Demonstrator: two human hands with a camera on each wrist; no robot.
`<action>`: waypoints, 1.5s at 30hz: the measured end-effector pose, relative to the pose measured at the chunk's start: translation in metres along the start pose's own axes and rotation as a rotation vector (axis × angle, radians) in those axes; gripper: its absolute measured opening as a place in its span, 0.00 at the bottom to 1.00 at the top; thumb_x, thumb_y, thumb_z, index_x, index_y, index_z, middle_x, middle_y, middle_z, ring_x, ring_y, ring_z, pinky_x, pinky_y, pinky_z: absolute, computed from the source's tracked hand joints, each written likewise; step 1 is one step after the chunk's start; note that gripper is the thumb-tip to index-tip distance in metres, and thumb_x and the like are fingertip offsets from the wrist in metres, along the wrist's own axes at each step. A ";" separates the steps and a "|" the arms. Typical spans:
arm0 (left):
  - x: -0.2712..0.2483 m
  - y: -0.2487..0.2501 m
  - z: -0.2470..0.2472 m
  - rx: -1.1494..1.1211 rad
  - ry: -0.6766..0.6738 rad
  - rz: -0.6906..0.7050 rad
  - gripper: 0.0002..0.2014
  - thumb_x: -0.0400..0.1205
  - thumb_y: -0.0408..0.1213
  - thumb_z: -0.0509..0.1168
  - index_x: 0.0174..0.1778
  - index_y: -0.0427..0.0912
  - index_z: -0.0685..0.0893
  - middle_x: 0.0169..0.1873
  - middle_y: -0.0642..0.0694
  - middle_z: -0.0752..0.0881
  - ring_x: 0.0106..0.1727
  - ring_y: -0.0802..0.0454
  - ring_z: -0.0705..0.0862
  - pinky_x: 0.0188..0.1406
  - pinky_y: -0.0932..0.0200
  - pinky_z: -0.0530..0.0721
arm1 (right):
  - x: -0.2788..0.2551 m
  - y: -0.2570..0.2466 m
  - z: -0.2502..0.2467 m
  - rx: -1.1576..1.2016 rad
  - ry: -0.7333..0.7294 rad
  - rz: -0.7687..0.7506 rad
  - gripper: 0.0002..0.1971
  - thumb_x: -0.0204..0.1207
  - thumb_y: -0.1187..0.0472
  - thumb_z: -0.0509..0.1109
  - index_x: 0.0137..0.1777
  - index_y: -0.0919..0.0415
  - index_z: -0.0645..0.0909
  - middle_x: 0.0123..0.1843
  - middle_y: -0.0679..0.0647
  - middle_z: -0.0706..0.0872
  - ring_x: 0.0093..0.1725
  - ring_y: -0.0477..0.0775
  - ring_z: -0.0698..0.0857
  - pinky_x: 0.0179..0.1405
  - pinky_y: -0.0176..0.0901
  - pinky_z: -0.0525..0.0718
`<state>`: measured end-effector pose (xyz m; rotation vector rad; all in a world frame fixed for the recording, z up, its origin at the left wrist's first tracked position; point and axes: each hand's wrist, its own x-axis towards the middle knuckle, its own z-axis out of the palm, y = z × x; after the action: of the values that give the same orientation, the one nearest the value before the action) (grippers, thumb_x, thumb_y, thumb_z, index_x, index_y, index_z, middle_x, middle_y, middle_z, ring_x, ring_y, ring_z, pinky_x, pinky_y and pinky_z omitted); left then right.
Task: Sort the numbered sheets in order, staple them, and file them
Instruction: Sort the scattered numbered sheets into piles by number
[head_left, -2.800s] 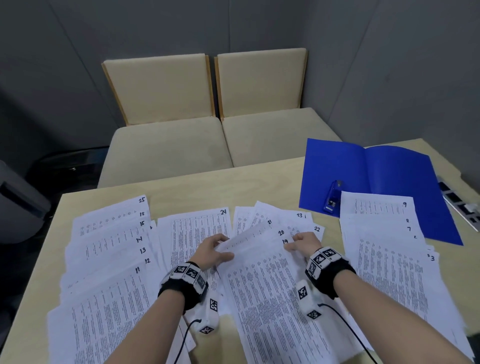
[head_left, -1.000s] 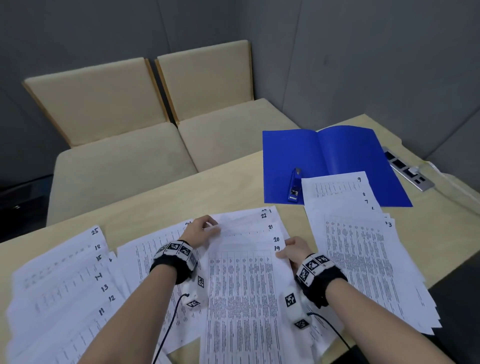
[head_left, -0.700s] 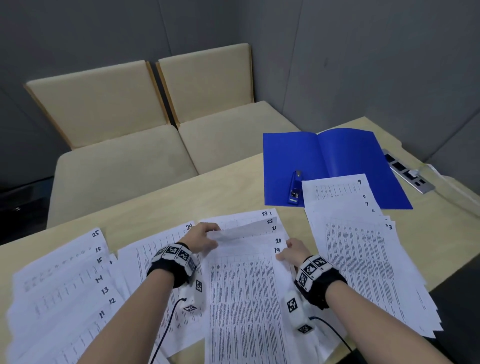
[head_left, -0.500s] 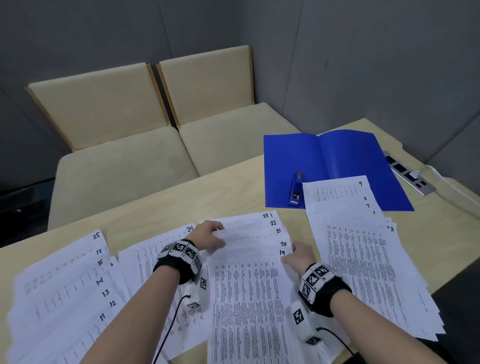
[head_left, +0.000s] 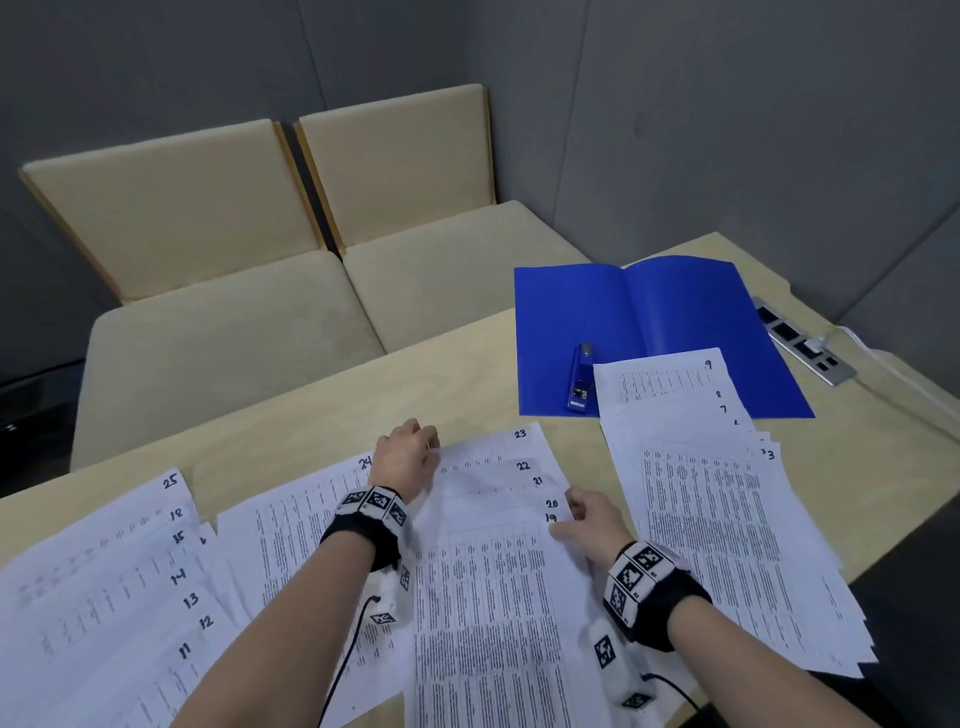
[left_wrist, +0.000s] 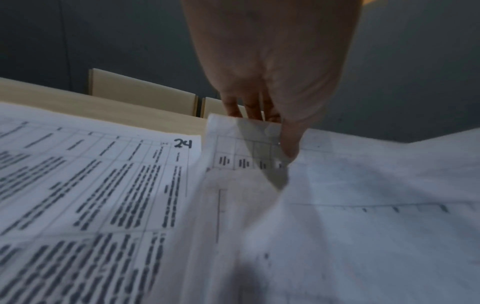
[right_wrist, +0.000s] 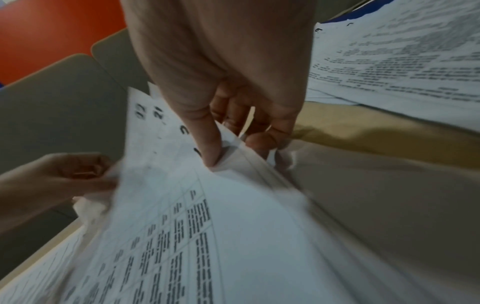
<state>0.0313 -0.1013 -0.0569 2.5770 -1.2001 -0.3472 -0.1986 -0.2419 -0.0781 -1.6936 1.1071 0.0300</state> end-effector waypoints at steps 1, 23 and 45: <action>0.000 -0.003 -0.004 -0.075 0.018 -0.002 0.02 0.79 0.34 0.62 0.45 0.41 0.80 0.43 0.45 0.81 0.45 0.42 0.81 0.42 0.54 0.74 | 0.000 0.001 0.000 0.014 -0.017 0.000 0.10 0.61 0.68 0.73 0.43 0.67 0.82 0.42 0.63 0.89 0.41 0.51 0.82 0.45 0.44 0.82; -0.051 -0.042 -0.216 -0.583 0.741 -0.087 0.06 0.81 0.36 0.66 0.47 0.37 0.85 0.40 0.45 0.83 0.41 0.53 0.79 0.40 0.61 0.78 | -0.028 -0.029 -0.028 0.300 -0.282 -0.140 0.09 0.65 0.76 0.76 0.40 0.64 0.81 0.37 0.57 0.83 0.38 0.52 0.79 0.39 0.41 0.75; -0.095 -0.054 -0.049 -0.666 -0.213 -0.237 0.04 0.80 0.35 0.69 0.38 0.44 0.85 0.35 0.50 0.83 0.19 0.67 0.75 0.21 0.69 0.71 | 0.002 -0.058 0.020 -0.203 -0.363 0.033 0.25 0.63 0.68 0.81 0.53 0.57 0.71 0.50 0.53 0.81 0.50 0.54 0.83 0.49 0.44 0.80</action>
<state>0.0259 0.0127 -0.0204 2.1161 -0.6677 -0.9168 -0.1488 -0.2274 -0.0452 -1.7606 0.8796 0.4659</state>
